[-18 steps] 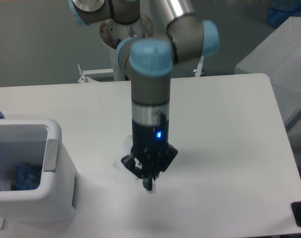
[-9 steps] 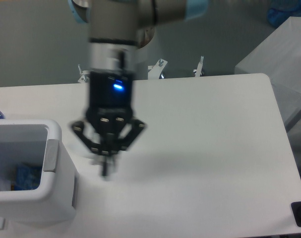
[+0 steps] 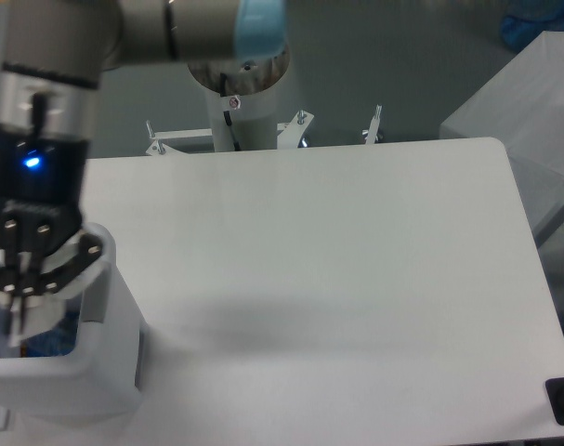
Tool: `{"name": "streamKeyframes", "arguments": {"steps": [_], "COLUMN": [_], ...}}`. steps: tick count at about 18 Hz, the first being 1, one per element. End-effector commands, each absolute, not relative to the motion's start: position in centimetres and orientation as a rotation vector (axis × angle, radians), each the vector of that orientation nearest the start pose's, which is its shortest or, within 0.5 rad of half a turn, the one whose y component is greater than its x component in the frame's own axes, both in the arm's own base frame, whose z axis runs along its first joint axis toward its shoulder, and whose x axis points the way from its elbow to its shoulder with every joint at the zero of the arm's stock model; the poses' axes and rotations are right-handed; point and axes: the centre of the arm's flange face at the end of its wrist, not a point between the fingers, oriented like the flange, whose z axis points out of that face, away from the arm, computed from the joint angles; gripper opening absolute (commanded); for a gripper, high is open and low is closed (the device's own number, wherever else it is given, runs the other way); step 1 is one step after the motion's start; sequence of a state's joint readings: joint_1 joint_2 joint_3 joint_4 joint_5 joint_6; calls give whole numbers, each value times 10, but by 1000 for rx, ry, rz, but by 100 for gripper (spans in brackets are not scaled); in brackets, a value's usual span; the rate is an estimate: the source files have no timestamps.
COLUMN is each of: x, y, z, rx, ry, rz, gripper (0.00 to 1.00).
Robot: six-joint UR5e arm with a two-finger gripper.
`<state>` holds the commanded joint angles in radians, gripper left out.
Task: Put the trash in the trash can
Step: 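Lift the paper and carry it over the trash bin, then lower the paper into the bin and open the gripper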
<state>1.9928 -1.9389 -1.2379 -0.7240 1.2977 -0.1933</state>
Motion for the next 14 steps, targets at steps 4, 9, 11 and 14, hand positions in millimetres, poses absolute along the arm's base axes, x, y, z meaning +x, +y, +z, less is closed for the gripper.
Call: {"name": "streamKeyframes", "arguments": {"steps": [4,9,11,14], "x": [-114,-101,-100,-97], "y": [691,691,691,688], "z": [526,503,494,480], "rx": [-2286,-2332,-2348,-2373], "ry": [-555,-554,-559,-562], "rz": [-226,-239,-244,-248], "gripper": [3,3,3,4]}}
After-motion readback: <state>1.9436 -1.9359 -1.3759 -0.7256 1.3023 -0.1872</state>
